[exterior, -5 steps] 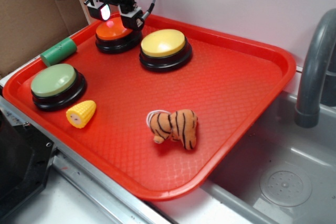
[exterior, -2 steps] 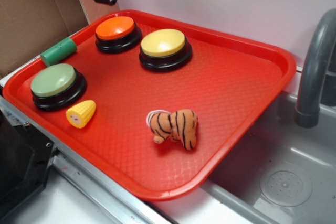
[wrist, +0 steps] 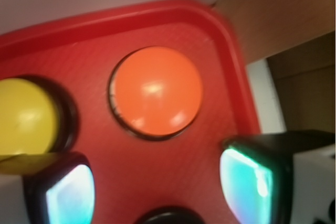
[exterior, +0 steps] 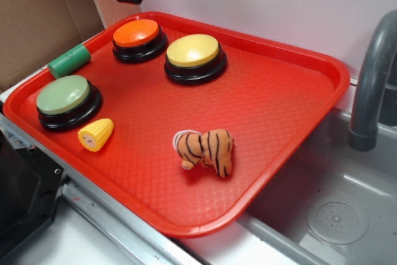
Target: Push the orange button.
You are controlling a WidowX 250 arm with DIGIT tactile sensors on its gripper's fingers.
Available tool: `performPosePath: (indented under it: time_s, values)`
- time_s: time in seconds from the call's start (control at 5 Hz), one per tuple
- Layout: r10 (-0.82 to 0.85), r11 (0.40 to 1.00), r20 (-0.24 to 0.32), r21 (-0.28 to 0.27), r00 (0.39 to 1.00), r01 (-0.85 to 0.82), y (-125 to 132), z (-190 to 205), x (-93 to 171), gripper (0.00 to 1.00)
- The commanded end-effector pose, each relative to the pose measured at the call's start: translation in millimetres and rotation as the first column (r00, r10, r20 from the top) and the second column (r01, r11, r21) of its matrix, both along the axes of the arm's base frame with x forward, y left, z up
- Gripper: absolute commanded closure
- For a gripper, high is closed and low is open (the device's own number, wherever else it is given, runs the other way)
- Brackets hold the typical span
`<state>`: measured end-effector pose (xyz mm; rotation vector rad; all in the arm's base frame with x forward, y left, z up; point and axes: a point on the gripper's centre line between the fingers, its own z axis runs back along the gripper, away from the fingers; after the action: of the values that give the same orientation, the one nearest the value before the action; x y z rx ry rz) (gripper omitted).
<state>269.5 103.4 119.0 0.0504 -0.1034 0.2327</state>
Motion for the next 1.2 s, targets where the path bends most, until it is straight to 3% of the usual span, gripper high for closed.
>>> performPosePath:
  time_s: [0.0,1.0]
  values:
    - [0.010,0.999,0.086,-0.044,0.996,-0.006,15,38,4,0.00]
    - [-0.031,0.999,0.078,-0.023,0.996,0.033,-6,50,2,0.00]
